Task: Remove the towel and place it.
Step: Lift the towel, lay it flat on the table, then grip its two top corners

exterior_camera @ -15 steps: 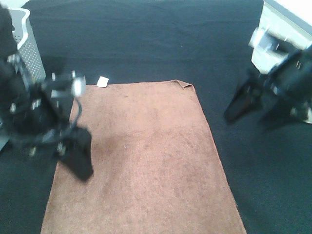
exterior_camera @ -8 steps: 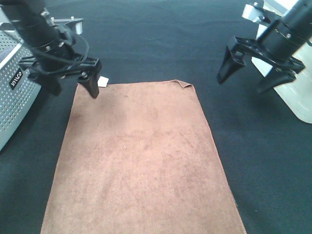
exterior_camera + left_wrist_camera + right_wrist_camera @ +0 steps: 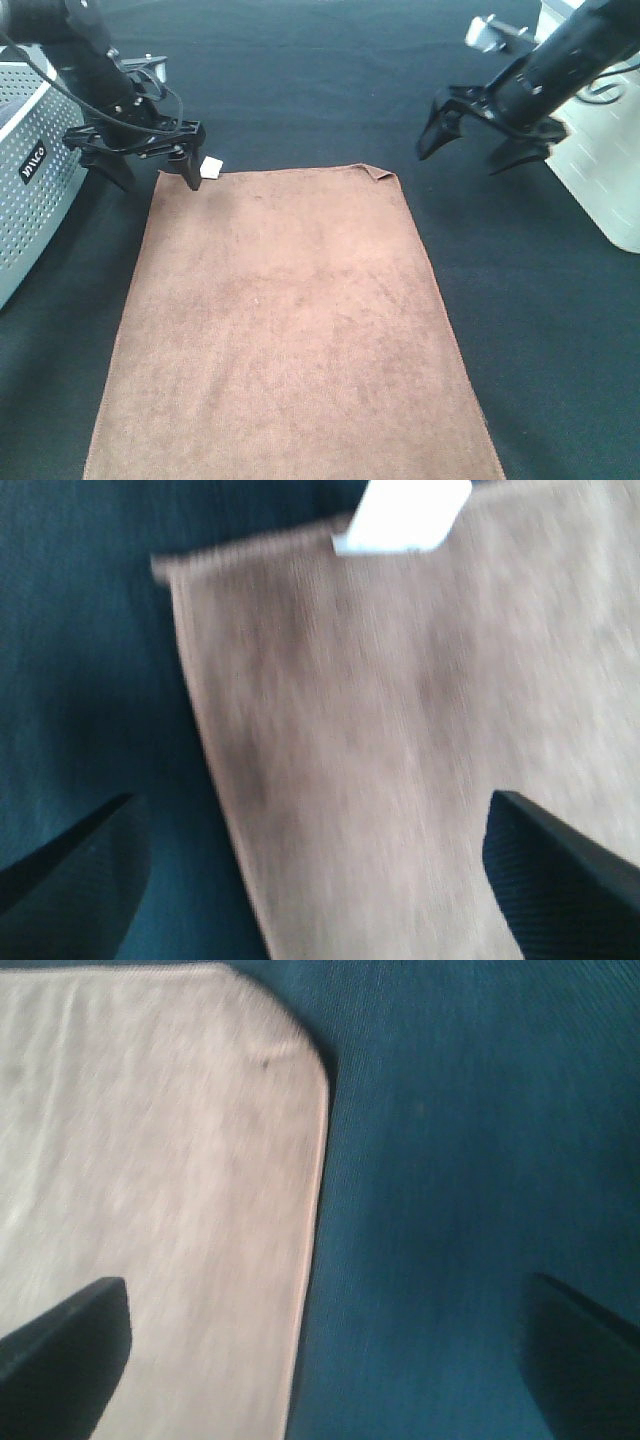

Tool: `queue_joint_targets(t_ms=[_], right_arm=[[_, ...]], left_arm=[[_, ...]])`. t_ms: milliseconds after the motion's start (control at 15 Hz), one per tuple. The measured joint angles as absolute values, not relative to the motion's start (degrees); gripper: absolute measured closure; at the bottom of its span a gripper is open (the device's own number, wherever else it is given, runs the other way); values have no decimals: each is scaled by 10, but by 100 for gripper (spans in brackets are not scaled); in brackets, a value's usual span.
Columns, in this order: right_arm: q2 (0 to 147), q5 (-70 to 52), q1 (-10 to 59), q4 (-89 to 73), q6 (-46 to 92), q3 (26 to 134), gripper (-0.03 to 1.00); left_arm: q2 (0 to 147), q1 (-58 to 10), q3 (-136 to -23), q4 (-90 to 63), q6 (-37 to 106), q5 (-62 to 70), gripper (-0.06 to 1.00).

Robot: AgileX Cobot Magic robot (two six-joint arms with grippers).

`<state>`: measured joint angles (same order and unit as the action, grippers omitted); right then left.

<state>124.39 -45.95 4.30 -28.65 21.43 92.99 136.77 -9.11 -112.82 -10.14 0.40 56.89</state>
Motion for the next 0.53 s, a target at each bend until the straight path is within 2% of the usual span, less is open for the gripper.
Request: queue_joint_targets(t_ms=[267,533], right_arm=[[1350,-456,74,-267,230,1059,2],[1416,-444,99,-256,228,1121,2]], left_arm=[[1408,-73,-1171,-106,5,570,10],[1424,-71,-1173,-111,6,570,10]])
